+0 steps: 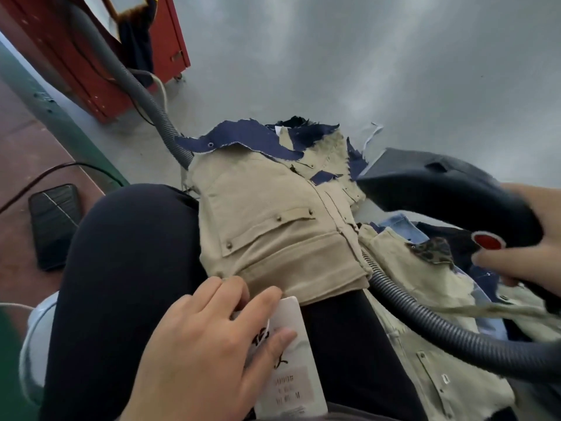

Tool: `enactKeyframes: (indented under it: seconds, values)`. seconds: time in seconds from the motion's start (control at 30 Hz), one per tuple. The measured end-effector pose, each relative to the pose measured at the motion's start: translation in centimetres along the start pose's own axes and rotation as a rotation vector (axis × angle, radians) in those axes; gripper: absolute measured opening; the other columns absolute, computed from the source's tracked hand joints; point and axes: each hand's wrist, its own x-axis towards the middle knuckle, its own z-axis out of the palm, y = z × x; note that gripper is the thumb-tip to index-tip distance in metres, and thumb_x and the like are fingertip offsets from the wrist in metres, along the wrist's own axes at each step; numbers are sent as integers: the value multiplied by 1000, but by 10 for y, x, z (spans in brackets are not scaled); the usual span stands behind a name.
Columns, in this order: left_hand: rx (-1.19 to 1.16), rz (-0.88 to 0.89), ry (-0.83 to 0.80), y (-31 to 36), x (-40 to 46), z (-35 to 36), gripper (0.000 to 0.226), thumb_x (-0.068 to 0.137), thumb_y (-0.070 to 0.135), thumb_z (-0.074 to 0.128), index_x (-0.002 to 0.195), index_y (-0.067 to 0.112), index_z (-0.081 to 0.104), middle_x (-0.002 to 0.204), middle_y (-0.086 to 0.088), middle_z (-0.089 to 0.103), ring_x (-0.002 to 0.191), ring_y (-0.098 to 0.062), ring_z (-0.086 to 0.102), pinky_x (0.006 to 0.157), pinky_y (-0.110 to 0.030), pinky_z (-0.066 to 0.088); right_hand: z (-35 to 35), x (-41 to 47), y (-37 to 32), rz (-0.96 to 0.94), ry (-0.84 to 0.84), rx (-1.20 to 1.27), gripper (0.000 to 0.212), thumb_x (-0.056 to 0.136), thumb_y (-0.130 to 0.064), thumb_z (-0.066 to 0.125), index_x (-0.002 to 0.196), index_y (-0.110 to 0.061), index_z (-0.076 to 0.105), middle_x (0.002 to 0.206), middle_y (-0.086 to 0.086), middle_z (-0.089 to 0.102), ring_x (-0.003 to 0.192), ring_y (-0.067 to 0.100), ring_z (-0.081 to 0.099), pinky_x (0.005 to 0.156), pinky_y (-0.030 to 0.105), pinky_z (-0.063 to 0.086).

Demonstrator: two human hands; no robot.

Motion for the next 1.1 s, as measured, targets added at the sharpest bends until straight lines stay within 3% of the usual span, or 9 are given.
enactKeyframes:
  seconds: [0.1,0.23,0.47,0.57,0.7,0.83,0.9,1.0,1.1]
  values:
    - [4,4,33,3,8,-3,40,91,52,41,88,24,70,74,7,50,63,-14,51,49,-31,43,19,-23,9,-31,-110,-36,33,72,-13,77,90,-36,61,82,2,75,56,-13,60,60,14,46]
    - [40,15,44,3,16,-4,38,92,47,41,79,23,68,68,8,50,57,-12,51,45,-27,39,21,-45,-42,-194,-169,-234,36,54,-42,58,88,-49,53,67,-31,61,52,-7,58,36,24,43]
    - [30,-19,-20,2,18,-3,35,93,47,39,81,26,65,66,12,49,56,-10,50,43,-22,34,45,8,-70,-118,-121,57,19,74,-17,69,78,-32,56,52,-10,62,41,7,59,36,23,41]
    - [22,-62,-70,0,19,-5,37,92,50,36,75,26,60,64,13,47,55,-9,48,42,-23,35,53,44,-81,-57,-1,28,18,78,-13,70,87,-23,57,64,0,63,63,27,69,59,36,54]
    - [80,-160,-113,-13,16,-21,36,86,60,37,69,30,48,60,13,44,57,-8,47,45,-19,31,30,56,-82,-17,149,148,24,72,-7,71,79,-23,55,60,1,63,41,12,64,51,28,49]
    - [113,-231,-96,-26,11,-48,39,81,66,37,65,31,45,55,12,41,54,-8,45,38,-28,38,13,27,-84,-106,137,81,30,65,-15,75,82,-33,58,52,0,64,43,11,62,41,37,48]
    - [133,-220,-128,-27,8,-54,43,81,67,35,61,30,44,53,12,40,52,-9,45,38,-30,38,9,8,-87,-162,73,34,32,59,-30,70,84,-45,56,58,-15,65,40,4,58,36,37,43]
    - [164,-225,-192,-23,7,-53,45,80,65,34,56,28,42,49,10,39,48,-12,46,37,-29,36,17,-17,-90,-290,4,-57,35,52,-47,58,87,-42,52,78,-34,63,61,-6,60,44,29,47]
    - [186,-217,-251,-21,10,-45,45,80,65,35,55,27,37,47,8,37,47,-12,46,38,-27,31,32,-33,-93,-320,-25,-167,39,53,-43,58,91,-41,48,61,-19,62,49,6,57,46,32,51]
